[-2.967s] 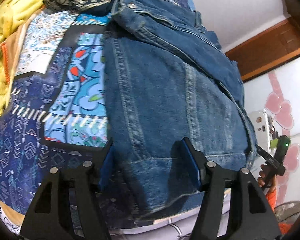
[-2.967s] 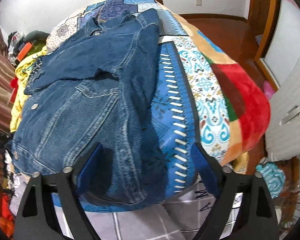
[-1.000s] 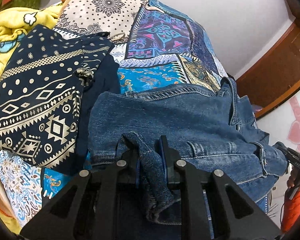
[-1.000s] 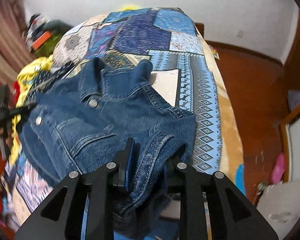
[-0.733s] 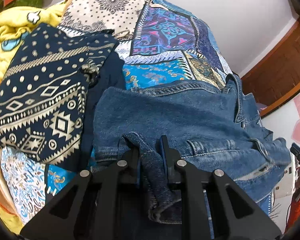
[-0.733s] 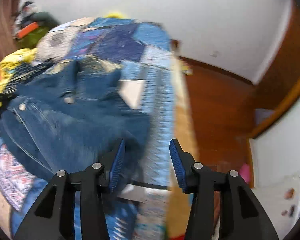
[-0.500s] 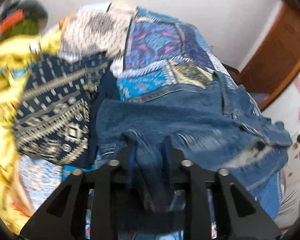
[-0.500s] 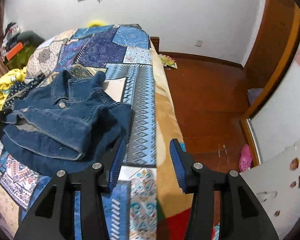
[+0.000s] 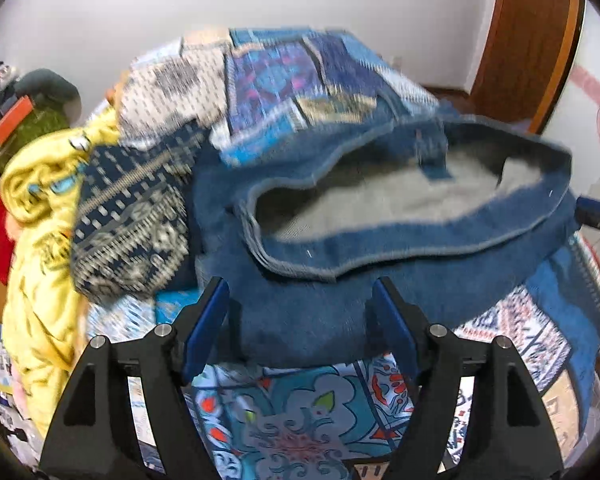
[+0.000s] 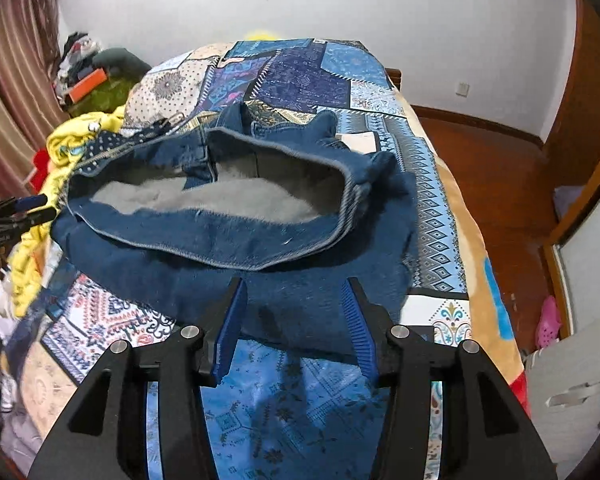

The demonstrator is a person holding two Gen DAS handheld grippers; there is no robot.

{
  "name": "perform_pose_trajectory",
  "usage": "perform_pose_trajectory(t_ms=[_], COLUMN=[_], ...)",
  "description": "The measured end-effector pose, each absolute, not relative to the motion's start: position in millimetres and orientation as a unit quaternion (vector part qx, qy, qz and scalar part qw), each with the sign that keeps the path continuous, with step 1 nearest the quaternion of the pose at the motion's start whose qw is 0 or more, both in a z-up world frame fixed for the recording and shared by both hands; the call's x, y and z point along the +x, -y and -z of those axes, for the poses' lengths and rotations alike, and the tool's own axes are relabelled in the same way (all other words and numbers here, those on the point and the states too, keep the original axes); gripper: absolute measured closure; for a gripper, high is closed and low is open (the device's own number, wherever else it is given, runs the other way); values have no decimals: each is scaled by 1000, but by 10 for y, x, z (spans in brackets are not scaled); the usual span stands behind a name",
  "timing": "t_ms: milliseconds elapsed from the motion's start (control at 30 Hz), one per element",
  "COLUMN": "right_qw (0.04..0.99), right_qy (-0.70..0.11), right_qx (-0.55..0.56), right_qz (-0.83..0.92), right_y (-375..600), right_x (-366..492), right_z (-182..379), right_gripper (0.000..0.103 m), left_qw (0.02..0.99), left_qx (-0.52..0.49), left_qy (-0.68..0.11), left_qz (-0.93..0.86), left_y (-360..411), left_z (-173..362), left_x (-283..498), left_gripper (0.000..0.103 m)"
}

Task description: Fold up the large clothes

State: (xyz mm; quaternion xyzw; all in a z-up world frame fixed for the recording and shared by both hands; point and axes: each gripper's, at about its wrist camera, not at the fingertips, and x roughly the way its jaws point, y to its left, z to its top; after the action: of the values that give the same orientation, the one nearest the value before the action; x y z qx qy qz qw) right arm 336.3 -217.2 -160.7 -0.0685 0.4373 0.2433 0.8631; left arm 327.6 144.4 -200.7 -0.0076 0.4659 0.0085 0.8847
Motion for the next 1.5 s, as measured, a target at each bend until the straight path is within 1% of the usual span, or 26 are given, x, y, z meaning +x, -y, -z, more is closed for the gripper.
perform_pose_trajectory(t_ms=[67, 200, 267, 333, 467, 633, 800, 1000, 1033, 1067, 1133, 1267, 1367, 1500], right_qw=[864, 865, 856, 854, 859, 889, 899, 892, 890, 887, 879, 857, 843, 842], right_qy=[-438, -435, -441, -437, -434, -408, -386, -368, -369, -372, -384, -433, -471, -486], right_qx=[-76, -121, -154, -166, -154, -99, -84, -95, -101, -108, -120, -141, -141, -114], right_qz=[-239, -219, -221, -228, -223, -184, -190, -243, -248, -251, -255, -242, -220, -202], right_y=[2133, 2019, 1902, 1837, 1777, 1815, 1789, 1726, 1714, 1699, 1682, 1676, 1720, 1769], right_x=[3376, 3455, 3570, 3667, 3975, 4331, 4264, 3917, 3866, 3816, 3767, 3811, 3983, 4276], right_z=[1662, 1696, 1715, 1707, 1656, 1427, 1276, 1147, 1158, 1185, 1276, 1614, 1842, 1874], right_gripper=[57, 56, 49, 48, 48, 48, 48, 46, 43, 37, 34, 34, 34, 34], left_qw=[876, 877, 875, 874, 871, 881, 896, 899, 900, 901, 904, 908, 902, 893], left_qx=[0, -7, -26, -35, -56, -78, -49, -43, -37, -33, -28, -23, -11, -8], left_qy=[-482, -480, -484, -485, -487, -464, -431, -428, -426, -425, -422, -416, -428, -446], left_qz=[-14, -14, -16, -22, -38, -56, -89, -86, -83, -81, -70, -51, -49, -64], left_y=[-1388, -1405, -1486, -1568, -1785, -1984, -2028, -1970, -1933, -1903, -1834, -1766, -1768, -1864], left_z=[2171, 2246, 2252, 2272, 2279, 2110, 1914, 1862, 1843, 1829, 1779, 1724, 1798, 1949], left_x=[3379, 3579, 3743, 3886, 4213, 4523, 4633, 4466, 4404, 4357, 4241, 4000, 3837, 3656], left_gripper=[29, 29, 29, 29, 29, 29, 29, 29, 29, 29, 29, 29, 28, 28])
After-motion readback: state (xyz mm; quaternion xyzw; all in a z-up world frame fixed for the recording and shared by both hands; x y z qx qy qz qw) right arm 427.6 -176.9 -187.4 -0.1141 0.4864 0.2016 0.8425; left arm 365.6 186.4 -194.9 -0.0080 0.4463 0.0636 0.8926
